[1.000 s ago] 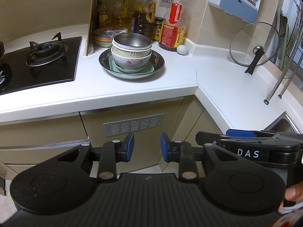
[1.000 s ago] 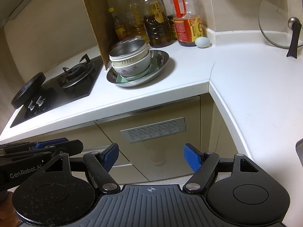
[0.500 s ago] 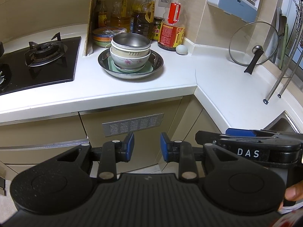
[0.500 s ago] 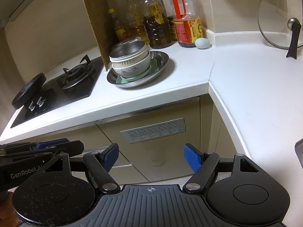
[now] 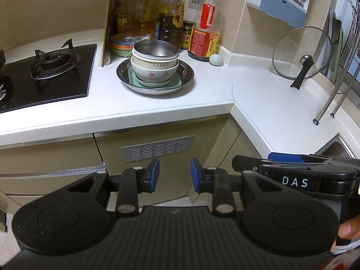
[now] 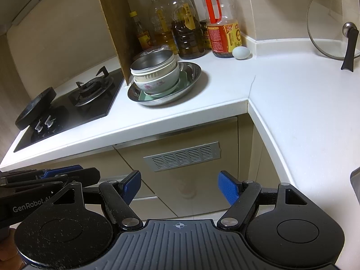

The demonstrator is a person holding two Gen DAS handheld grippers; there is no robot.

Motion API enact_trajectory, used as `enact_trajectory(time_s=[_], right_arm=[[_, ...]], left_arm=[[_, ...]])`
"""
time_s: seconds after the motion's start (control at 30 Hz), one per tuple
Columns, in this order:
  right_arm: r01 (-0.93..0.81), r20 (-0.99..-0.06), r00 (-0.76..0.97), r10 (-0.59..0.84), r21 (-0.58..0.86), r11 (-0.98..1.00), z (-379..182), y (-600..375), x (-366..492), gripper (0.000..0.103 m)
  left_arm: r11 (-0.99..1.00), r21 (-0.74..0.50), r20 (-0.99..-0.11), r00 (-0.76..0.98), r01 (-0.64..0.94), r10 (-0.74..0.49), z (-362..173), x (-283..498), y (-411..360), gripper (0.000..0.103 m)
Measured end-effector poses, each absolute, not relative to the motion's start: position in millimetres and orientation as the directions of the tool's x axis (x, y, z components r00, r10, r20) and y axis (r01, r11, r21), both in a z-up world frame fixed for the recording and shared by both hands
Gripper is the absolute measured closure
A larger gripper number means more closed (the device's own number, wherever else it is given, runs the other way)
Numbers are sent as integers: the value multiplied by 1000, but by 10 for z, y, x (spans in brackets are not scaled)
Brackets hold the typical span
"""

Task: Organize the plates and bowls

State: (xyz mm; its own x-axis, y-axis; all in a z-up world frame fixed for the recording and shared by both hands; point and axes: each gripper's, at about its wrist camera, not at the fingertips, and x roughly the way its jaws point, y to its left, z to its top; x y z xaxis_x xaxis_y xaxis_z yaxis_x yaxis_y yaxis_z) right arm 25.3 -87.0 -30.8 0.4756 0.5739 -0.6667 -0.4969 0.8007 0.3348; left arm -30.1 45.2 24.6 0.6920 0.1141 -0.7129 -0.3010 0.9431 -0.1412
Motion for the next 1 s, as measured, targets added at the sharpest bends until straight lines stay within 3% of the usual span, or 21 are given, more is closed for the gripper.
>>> enact_trajectory(time_s=[1.0], right_arm=[[-497,-664,475,578,340,798,-283,-889,272,28]], left_arm=[[940,-144,-713,691,-310,119,244,-268,423,76]])
